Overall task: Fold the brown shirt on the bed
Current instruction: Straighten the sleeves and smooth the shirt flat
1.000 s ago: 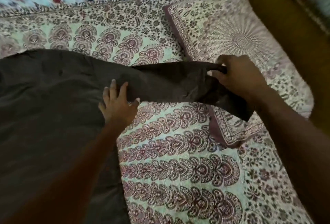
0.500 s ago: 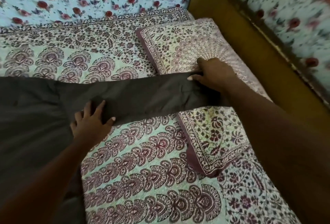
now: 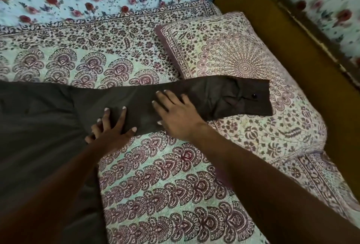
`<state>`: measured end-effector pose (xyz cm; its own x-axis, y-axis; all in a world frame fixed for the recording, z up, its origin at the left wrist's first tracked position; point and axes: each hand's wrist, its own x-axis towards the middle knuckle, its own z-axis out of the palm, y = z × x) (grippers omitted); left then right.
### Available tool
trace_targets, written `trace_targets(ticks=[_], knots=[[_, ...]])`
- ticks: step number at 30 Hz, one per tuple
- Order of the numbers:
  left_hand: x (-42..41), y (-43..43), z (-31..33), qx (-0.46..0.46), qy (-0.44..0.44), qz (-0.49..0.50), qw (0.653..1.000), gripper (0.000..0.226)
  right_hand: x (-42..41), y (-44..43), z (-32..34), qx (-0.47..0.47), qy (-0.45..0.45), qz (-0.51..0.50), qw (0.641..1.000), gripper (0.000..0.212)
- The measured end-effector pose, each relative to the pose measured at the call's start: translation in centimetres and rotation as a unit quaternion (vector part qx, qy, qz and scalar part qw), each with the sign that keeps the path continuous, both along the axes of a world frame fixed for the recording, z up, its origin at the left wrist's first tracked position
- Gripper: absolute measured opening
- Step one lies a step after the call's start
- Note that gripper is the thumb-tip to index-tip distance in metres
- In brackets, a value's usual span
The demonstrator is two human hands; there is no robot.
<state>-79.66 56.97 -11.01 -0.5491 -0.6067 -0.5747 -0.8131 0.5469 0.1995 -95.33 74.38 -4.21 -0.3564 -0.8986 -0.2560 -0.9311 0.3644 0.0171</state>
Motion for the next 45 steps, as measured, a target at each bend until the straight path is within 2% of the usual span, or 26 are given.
trace_targets(ticks=[4, 7, 9, 11, 12, 14, 17, 19, 22, 25, 27, 32, 35, 38, 39, 41, 43, 45], knots=[[0.1, -0.3, 0.5, 0.014, 0.011, -0.005, 1.000, 0.074, -1.9, 0.5, -1.9, 0.113, 0.045, -0.049, 0.991, 0.068], [-0.5, -1.4, 2.0, 0.030, 0.036, -0.004, 0.999, 0.065, -3.0, 1.3, -1.1, 0.121, 0.094, -0.115, 0.981, 0.070], [-0.1, -2.3, 2.9, -0.046, 0.096, 0.002, 0.994, 0.051, -1.6, 0.6, -0.8, 0.084, 0.103, -0.140, 0.981, 0.073], [1.6, -3.6, 2.9, -0.182, 0.147, -0.018, 0.972, 0.046, 0.8, -1.2, -0.8, 0.021, 0.087, -0.135, 0.987, 0.072], [2.8, -4.4, 2.6, -0.226, 0.166, -0.022, 0.960, 0.045, 2.1, -2.4, -1.0, -0.006, 0.061, -0.128, 0.990, 0.071], [5.8, -6.5, 1.4, -0.252, 0.181, -0.003, 0.951, 0.047, 4.7, -6.1, -2.0, -0.042, -0.016, -0.113, 0.993, 0.067], [9.5, -9.2, -1.4, -0.212, 0.152, 0.038, 0.965, 0.054, 8.5, -12.5, -4.1, -0.085, -0.101, -0.093, 0.987, 0.062], [11.1, -9.9, -3.6, -0.195, 0.129, 0.029, 0.972, 0.058, 10.6, -16.4, -5.6, -0.104, -0.133, -0.069, 0.983, 0.068], [11.5, -10.3, -5.2, -0.192, 0.120, 0.029, 0.974, 0.055, 12.3, -20.2, -7.9, -0.081, -0.156, -0.033, 0.984, 0.075], [10.9, -10.7, -4.7, -0.168, 0.106, 0.046, 0.979, 0.055, 12.0, -20.4, -10.1, -0.102, -0.102, -0.044, 0.989, 0.062], [10.7, -10.7, -4.2, -0.145, 0.093, 0.046, 0.984, 0.057, 11.1, -18.5, -10.5, -0.118, -0.080, -0.075, 0.987, 0.064], [10.6, -11.1, -3.8, -0.120, 0.068, 0.034, 0.990, 0.070, 6.8, -11.3, -9.5, -0.088, -0.052, -0.130, 0.986, 0.072], [10.0, -10.6, -2.8, -0.101, 0.050, 0.042, 0.993, 0.070, 3.9, -6.9, -8.2, -0.027, -0.032, -0.160, 0.986, 0.074], [8.0, -8.5, -1.1, -0.179, 0.150, -0.023, 0.972, 0.069, 1.3, -3.9, -6.5, 0.014, 0.029, -0.156, 0.987, 0.072], [6.7, -7.5, -0.7, -0.171, 0.184, -0.070, 0.965, 0.071, 0.5, -3.1, -5.8, 0.037, 0.044, -0.150, 0.987, 0.071], [3.8, -4.8, -0.6, -0.084, 0.209, -0.142, 0.964, 0.070, -1.0, -1.7, -4.5, 0.089, 0.077, -0.136, 0.984, 0.069], [1.7, -2.4, -1.8, -0.044, 0.152, -0.152, 0.976, 0.067, -2.2, -0.4, -3.3, 0.114, 0.118, -0.122, 0.979, 0.069], [0.5, -1.2, -2.8, -0.064, 0.091, -0.131, 0.985, 0.066, -3.5, 1.7, -2.2, 0.101, 0.142, -0.121, 0.977, 0.070]])
